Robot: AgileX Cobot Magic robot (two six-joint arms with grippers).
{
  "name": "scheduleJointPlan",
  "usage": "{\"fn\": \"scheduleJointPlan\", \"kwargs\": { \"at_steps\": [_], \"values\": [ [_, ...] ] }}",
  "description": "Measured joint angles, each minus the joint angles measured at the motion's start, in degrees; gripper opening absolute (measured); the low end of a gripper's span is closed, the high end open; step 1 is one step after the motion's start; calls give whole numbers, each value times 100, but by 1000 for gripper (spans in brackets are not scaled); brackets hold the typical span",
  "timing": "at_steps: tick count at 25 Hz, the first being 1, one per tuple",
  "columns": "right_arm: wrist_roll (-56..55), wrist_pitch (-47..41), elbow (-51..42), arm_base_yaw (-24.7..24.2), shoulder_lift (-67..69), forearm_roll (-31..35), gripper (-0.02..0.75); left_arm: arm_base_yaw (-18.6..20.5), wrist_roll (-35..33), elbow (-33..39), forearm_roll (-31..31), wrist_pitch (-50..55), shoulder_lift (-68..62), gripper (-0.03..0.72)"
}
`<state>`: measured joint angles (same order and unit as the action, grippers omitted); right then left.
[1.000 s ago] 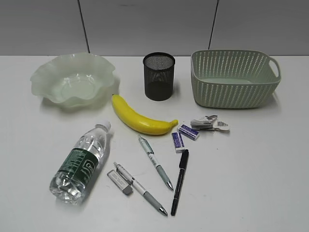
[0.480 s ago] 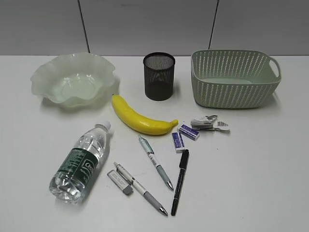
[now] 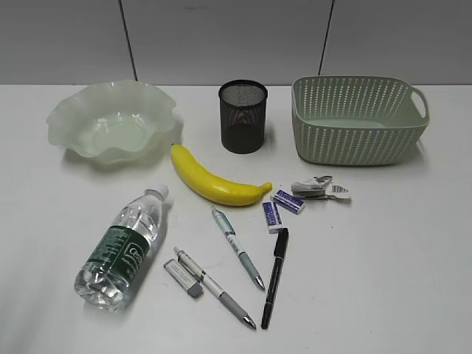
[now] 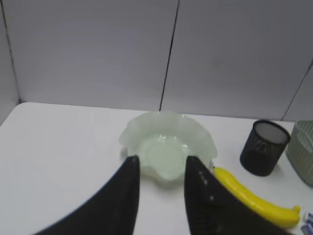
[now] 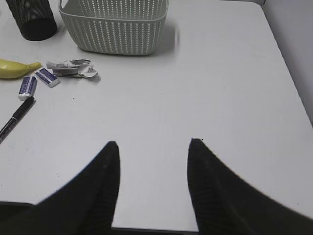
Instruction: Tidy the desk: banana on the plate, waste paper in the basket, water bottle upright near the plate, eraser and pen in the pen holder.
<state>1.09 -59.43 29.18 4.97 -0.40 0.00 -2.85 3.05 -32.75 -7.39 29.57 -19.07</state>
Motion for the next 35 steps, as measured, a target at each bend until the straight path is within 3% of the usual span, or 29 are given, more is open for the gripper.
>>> {"fn": "scheduleJointPlan", "kwargs": {
  "at_steps": [4, 10, 19, 22, 29, 32, 35],
  "values": [
    [0, 0, 0, 0, 0, 0, 368, 0, 0, -323, -463, -616, -1309, 237],
    [0, 0, 0, 0, 0, 0, 368, -289, 0, -1417, -667, -425, -3656, 237],
    [0, 0, 0, 0, 0, 0, 368, -1552, 0, -3581, -669, 1189, -6744, 237],
    [0, 0, 0, 0, 0, 0, 368, -1927, -358, -4283, -656, 1693, -7521, 241],
    [0, 0, 0, 0, 0, 0, 368, -2362, -2092, -5650, -641, 2612, -8714, 387],
    [0, 0, 0, 0, 0, 0, 368, -2368, -2201, -5989, -646, 2639, -9019, 420],
    [0, 0, 0, 0, 0, 0, 368, -2368, -1623, -6142, -840, 2670, -9302, 423]
  ]
}}
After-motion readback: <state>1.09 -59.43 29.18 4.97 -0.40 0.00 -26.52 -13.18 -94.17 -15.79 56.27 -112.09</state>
